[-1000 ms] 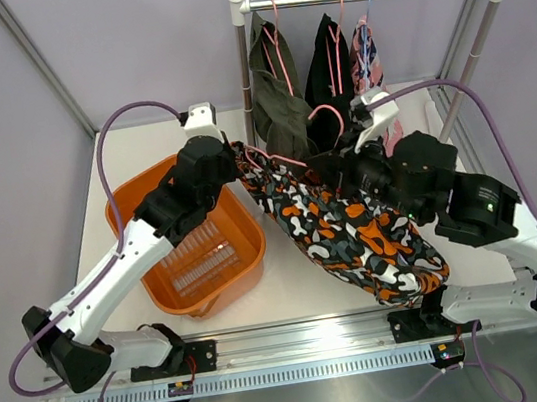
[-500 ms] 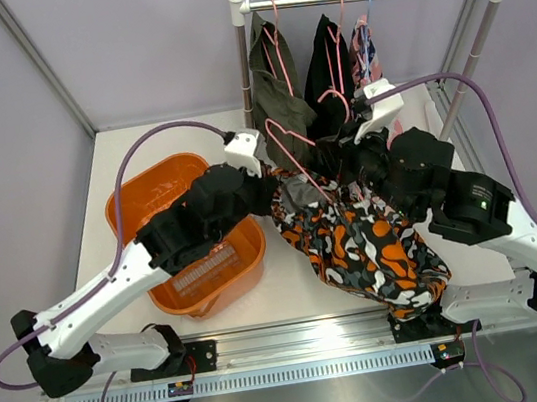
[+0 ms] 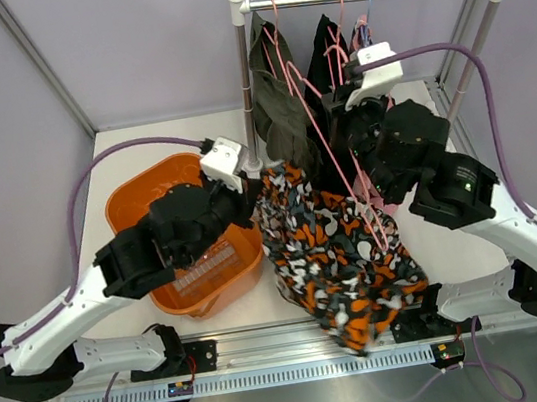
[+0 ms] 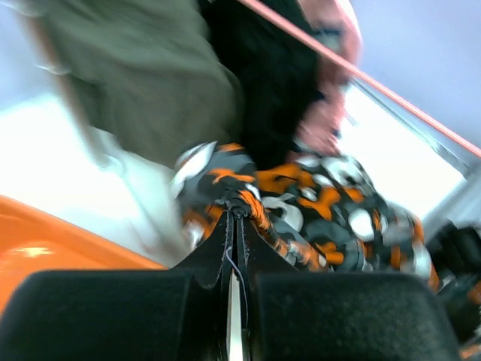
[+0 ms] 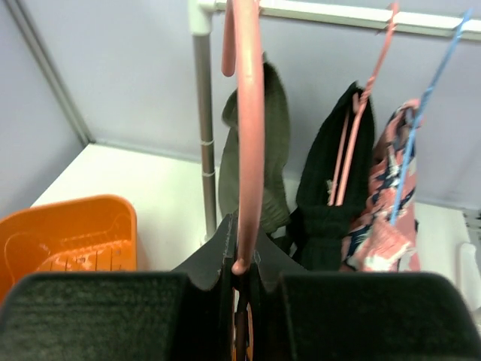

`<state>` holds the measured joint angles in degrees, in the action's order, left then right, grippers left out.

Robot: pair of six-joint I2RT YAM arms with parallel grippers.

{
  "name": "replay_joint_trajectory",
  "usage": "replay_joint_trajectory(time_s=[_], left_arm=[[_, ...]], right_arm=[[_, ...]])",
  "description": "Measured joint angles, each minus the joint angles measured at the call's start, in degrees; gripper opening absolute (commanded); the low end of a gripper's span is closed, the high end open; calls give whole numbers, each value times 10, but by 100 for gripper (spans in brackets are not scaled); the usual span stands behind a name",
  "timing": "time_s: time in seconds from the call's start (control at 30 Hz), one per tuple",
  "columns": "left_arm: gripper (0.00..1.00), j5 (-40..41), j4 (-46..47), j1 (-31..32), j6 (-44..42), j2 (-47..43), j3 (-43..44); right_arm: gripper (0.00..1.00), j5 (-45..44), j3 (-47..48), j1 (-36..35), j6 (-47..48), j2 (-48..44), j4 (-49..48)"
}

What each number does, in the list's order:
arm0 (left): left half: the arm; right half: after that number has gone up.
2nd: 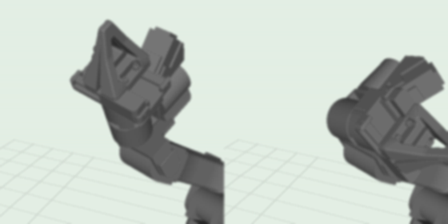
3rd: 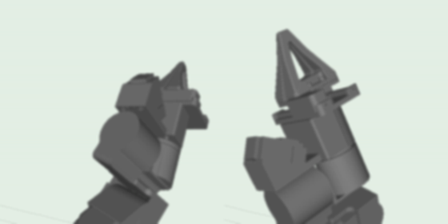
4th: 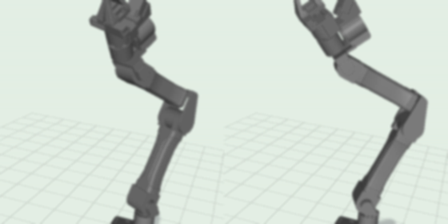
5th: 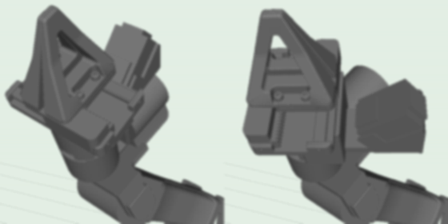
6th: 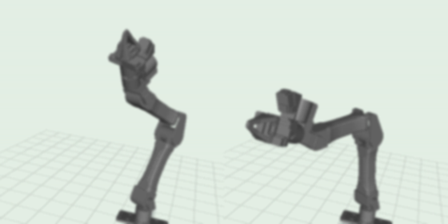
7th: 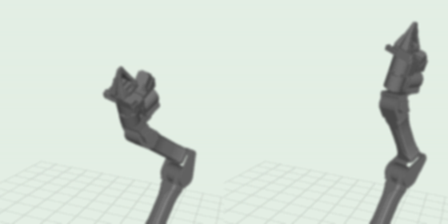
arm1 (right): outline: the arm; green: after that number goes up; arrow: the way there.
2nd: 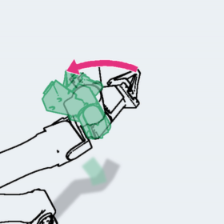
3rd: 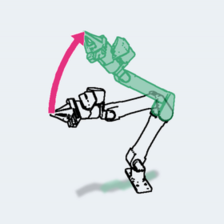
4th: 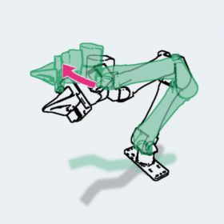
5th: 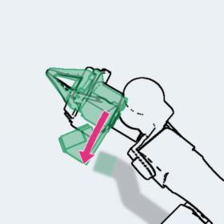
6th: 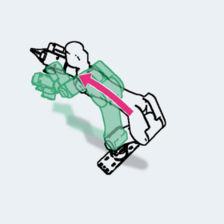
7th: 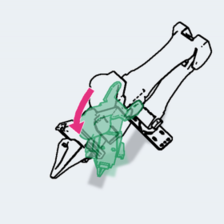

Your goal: Remove the shorts from the hanger

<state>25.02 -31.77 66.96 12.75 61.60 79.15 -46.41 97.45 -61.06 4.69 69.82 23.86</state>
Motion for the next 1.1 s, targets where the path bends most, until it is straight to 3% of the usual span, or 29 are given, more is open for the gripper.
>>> replay_joint_trajectory(time_s=[0.13,0.23,0.4,0.53,0.7,0.8,0.93,1.1], left_arm=[[0,82,-19,-1,-49,6,99],[0,133,19,-3,-113,10,191],[0,192,159,-3,-257,32,340],[0,212,278,-3,-361,43,397],[0,220,393,-8,-462,53,399],[0,219,416,-33,-481,61,383],[0,216,407,-83,-458,67,336],[0,209,357,-143,-379,42,203]], right_arm=[[0,-10,30,0,10,-15,2],[0,-12,37,0,10,-39,17],[0,-11,37,0,-6,-75,49],[0,-10,24,0,-23,-93,73],[0,-9,5,0,-33,-106,92],[0,-8,-4,0,-37,-108,96],[0,-4,-20,0,-52,-115,106],[0,5,-43,0,-66,-136,119]])
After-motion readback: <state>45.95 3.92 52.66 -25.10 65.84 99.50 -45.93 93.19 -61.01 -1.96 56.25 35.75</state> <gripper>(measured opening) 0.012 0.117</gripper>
